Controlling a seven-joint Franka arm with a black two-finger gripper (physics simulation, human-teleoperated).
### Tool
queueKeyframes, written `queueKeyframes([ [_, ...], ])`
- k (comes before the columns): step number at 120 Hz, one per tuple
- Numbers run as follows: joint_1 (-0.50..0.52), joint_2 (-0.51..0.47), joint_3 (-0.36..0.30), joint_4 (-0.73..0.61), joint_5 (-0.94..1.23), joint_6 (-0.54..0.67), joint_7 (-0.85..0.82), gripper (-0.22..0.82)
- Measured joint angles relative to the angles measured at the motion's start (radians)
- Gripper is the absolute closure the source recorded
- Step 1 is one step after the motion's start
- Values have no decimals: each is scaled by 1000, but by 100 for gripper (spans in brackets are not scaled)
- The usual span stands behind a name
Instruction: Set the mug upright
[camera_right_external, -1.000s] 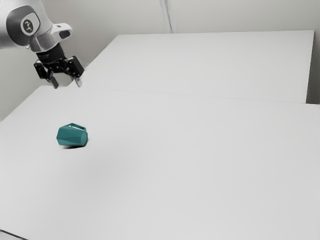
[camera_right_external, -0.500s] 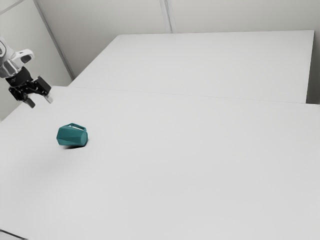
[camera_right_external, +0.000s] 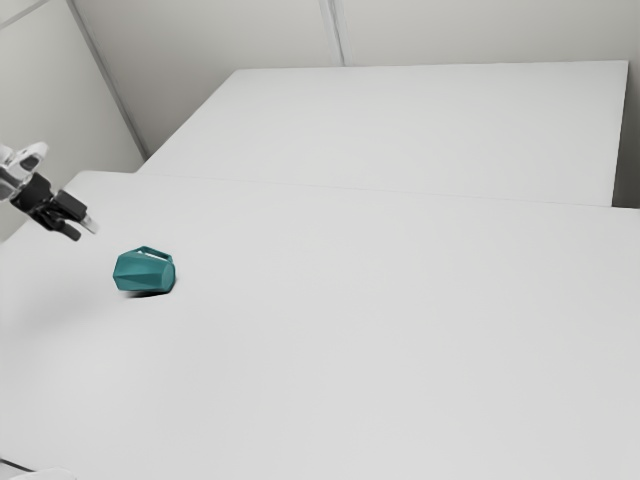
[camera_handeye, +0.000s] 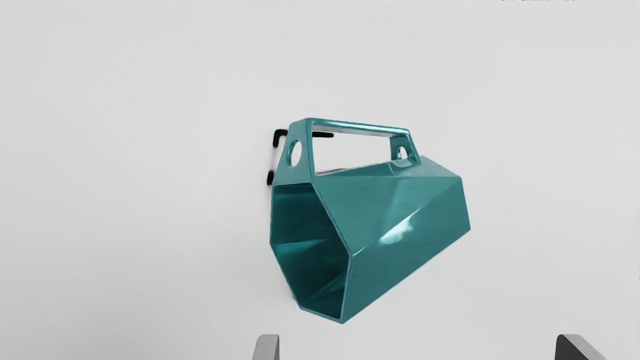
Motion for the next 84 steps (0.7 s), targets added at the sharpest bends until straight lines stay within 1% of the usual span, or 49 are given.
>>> queueKeyframes([
  [24, 24, 108, 0, 70, -68, -43, 105, 0],
  [52, 31, 159, 1, 75, -118, -78, 176, 0],
  [84, 43, 197, 0, 78, -173, -84, 221, 0],
])
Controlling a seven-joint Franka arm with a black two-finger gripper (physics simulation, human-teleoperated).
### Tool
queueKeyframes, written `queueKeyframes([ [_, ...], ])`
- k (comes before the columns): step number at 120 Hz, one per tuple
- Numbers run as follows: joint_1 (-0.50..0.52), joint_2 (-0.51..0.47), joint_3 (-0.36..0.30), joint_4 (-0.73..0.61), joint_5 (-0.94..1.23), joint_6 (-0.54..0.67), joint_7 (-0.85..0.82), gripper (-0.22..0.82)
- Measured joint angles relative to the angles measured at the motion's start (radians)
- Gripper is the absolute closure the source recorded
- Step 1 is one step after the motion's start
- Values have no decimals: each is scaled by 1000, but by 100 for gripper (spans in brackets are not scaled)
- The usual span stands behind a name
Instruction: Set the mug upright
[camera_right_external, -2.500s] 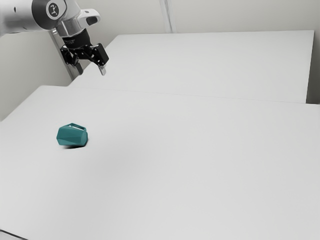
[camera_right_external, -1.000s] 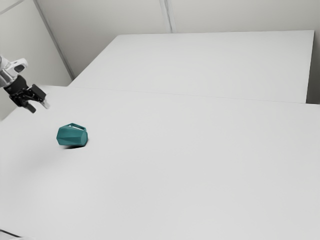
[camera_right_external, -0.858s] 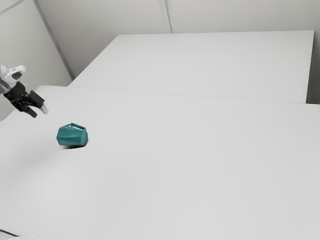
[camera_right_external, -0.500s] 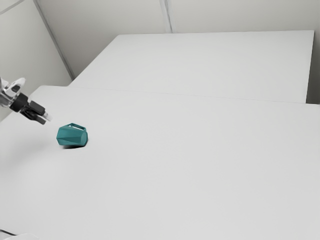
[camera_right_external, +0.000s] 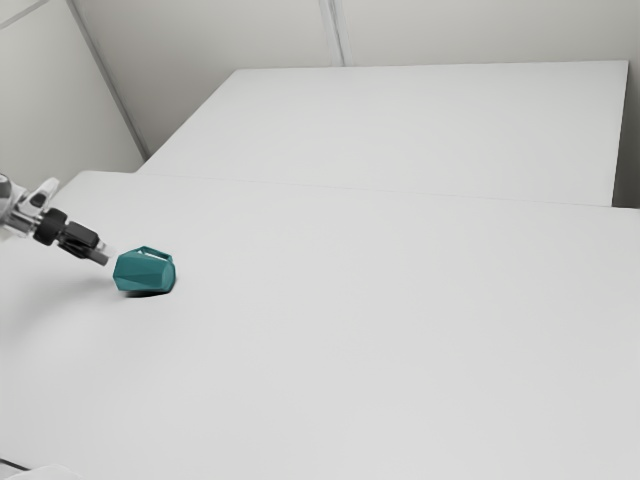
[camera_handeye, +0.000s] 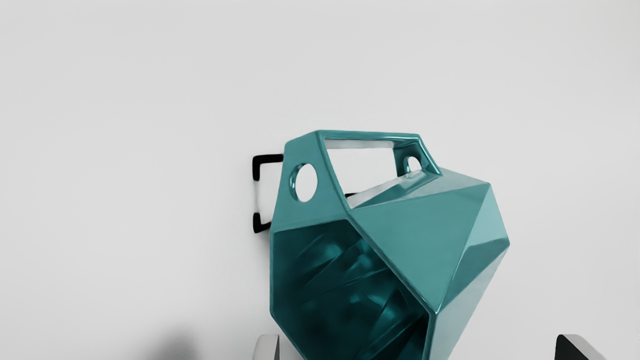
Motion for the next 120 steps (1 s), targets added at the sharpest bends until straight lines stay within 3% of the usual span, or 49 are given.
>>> queueKeyframes([
  [83, -3, 10, -12, -79, -99, 35, 25, 1],
  [99, 3, 14, -30, -81, -109, 34, 20, 8],
  [120, 8, 17, -34, -87, -115, 32, 17, 27],
])
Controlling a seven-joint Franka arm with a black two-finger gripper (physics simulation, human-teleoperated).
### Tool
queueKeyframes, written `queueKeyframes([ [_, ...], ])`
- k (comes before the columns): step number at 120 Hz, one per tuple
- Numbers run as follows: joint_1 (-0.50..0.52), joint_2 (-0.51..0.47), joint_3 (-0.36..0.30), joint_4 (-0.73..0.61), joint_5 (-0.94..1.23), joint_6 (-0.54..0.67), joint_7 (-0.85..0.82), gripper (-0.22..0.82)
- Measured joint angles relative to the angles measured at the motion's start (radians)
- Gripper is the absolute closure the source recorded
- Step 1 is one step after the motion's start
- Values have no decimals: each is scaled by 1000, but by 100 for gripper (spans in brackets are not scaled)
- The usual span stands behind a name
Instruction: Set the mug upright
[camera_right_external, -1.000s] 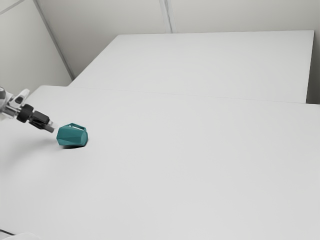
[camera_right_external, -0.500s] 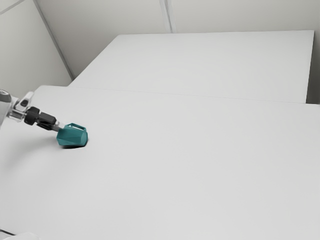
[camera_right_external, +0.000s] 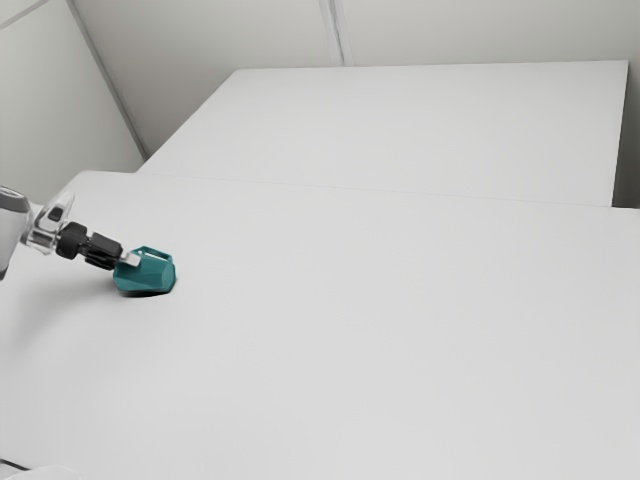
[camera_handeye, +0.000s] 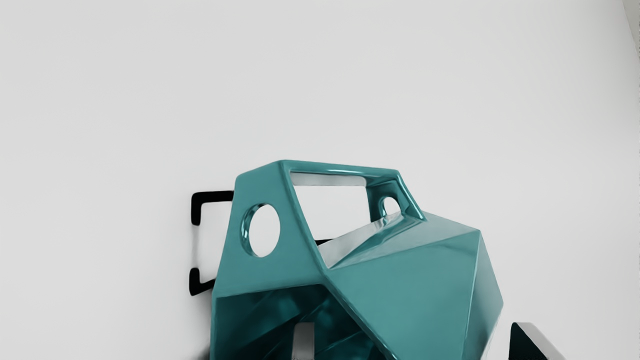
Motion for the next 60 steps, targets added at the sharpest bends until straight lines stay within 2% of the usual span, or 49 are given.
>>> queueKeyframes([
  [17, 9, 2, -8, -1, -4, -9, -1, 41],
  [34, 47, -3, -54, 0, -6, -31, 0, 51],
  [60, 54, -6, -62, 1, -6, -52, 1, 67],
])
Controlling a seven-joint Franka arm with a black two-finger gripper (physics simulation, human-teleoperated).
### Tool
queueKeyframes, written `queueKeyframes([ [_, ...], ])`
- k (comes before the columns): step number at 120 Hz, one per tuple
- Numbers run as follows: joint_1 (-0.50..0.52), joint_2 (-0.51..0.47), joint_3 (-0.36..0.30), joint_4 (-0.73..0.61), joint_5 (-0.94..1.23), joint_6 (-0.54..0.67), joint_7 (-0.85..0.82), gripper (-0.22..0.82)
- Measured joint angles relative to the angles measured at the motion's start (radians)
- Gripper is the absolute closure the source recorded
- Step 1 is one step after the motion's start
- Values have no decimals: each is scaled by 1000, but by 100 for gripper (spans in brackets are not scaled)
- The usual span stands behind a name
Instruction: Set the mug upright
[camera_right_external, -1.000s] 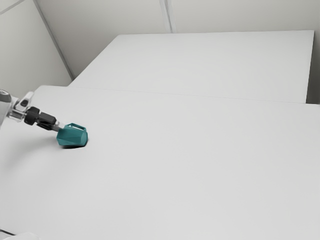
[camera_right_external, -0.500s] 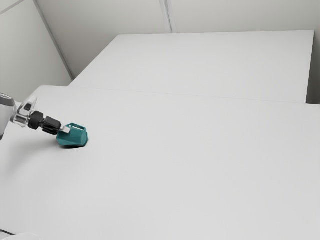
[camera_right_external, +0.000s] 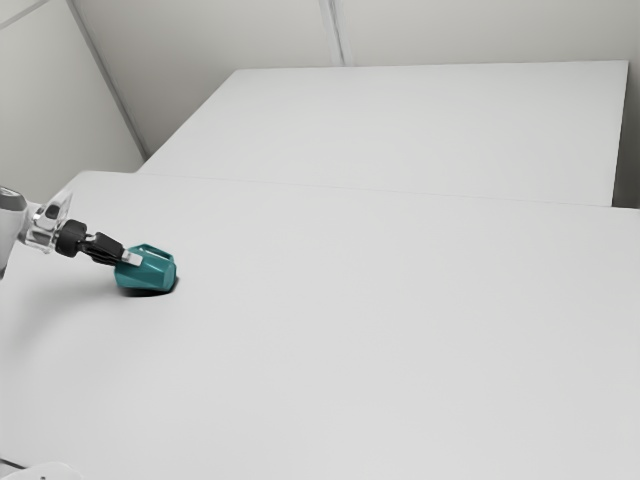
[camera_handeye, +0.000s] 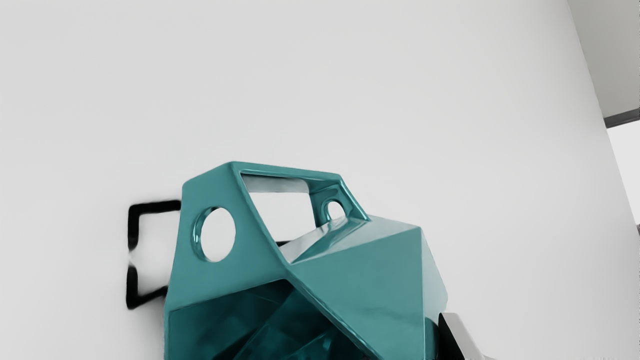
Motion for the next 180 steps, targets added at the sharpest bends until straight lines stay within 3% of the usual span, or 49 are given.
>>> queueKeyframes([
  [53, 12, -58, -42, -13, 0, 2, 2, 78],
  [83, -122, -295, -63, -200, 158, 177, -30, 79],
  [131, -143, -540, -362, -433, 580, 413, -320, 79],
  [160, -142, -611, -459, -527, 656, 460, -528, 79],
  [180, -163, -666, -485, -600, 660, 473, -646, 79],
])
